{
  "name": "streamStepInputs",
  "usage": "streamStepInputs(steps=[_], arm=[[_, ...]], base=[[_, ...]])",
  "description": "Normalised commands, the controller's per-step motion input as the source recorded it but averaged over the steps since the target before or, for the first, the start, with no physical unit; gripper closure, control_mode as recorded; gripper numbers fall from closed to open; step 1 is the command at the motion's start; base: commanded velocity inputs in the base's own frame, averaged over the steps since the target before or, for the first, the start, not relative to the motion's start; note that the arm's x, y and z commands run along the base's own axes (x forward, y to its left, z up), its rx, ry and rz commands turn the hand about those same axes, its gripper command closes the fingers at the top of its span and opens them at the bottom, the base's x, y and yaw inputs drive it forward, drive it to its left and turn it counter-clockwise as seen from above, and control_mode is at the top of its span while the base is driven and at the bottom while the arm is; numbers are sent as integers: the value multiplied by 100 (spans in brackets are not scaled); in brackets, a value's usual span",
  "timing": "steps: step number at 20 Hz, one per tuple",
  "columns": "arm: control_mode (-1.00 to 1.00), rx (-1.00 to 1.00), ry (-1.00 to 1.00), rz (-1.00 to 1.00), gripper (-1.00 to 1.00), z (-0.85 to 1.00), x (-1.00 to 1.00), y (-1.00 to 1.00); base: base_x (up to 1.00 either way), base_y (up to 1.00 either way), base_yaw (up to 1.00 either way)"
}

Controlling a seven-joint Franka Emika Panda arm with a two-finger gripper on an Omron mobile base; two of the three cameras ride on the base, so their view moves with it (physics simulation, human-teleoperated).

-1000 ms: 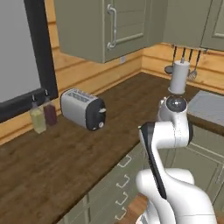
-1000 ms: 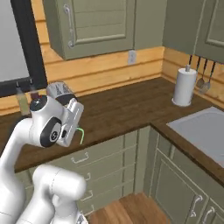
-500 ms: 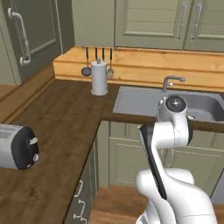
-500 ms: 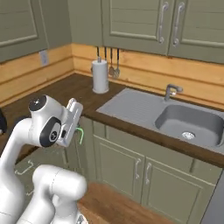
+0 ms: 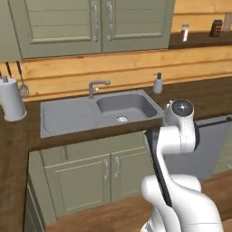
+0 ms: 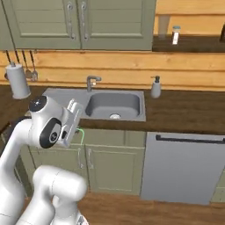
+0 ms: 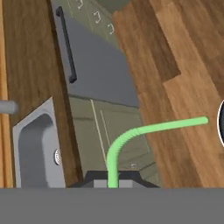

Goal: Take a straw from the drawer in front and place it inside the glass cup on the dining counter.

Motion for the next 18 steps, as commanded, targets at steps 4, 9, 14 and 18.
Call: streamStepInputs(steps=[4,9,14,18], arm=[[100,0,0,0,100,0,0,0],[100,0,0,0,100,0,0,0],[100,0,0,0,100,0,0,0],[100,0,0,0,100,0,0,0]], base=[[42,-77,-65],[49,-74,-64],[51,-69,-63],[48,-82,-62]])
